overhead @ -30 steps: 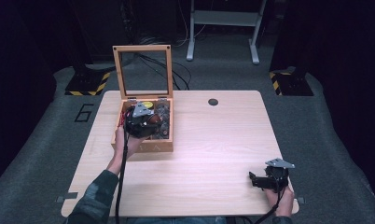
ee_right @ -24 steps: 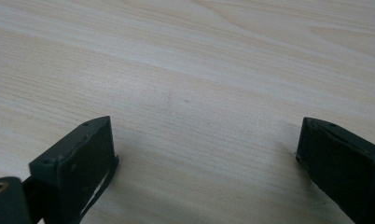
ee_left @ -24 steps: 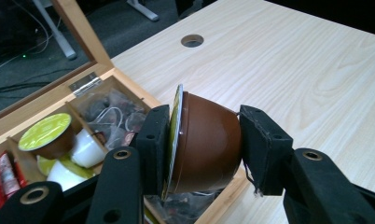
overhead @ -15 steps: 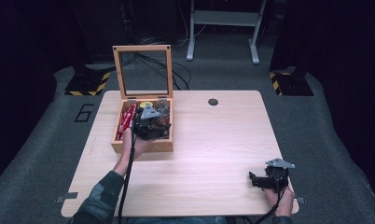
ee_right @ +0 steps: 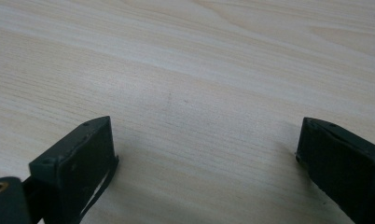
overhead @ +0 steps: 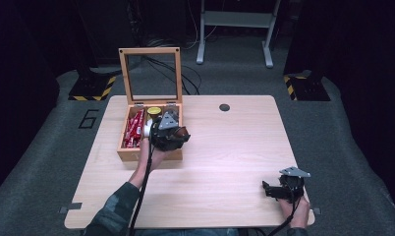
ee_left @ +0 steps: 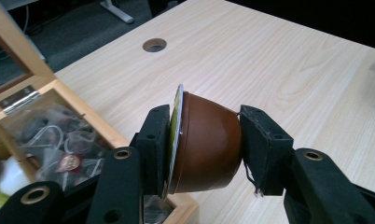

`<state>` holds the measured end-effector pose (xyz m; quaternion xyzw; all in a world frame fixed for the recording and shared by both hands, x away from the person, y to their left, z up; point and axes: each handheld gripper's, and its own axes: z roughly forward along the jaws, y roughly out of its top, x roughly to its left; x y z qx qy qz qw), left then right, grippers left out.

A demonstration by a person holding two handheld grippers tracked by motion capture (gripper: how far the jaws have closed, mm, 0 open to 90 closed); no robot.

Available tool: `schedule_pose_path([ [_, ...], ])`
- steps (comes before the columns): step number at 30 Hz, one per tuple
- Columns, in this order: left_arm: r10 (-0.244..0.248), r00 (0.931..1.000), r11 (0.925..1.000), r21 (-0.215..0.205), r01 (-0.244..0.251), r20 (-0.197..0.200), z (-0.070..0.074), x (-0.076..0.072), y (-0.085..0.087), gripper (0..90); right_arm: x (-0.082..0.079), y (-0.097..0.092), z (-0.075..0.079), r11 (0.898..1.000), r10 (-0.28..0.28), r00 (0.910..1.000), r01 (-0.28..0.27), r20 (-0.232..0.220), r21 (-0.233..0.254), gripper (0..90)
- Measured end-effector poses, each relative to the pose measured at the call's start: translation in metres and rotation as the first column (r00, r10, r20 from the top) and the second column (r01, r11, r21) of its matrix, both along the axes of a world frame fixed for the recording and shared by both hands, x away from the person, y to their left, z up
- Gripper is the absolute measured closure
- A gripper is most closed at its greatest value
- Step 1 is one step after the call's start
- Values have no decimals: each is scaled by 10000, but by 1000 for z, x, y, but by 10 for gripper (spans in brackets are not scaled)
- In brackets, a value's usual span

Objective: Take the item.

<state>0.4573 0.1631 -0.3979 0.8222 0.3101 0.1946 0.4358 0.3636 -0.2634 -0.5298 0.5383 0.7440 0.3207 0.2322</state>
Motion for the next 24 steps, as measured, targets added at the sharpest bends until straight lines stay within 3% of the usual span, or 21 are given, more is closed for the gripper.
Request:
schedule_pose_path([
  [24, -620, 9958, 9981, -40, 618, -677, -33, 1, -44, 547, 0, 0, 0, 10000, -2, 10000, 2, 0, 1, 36],
])
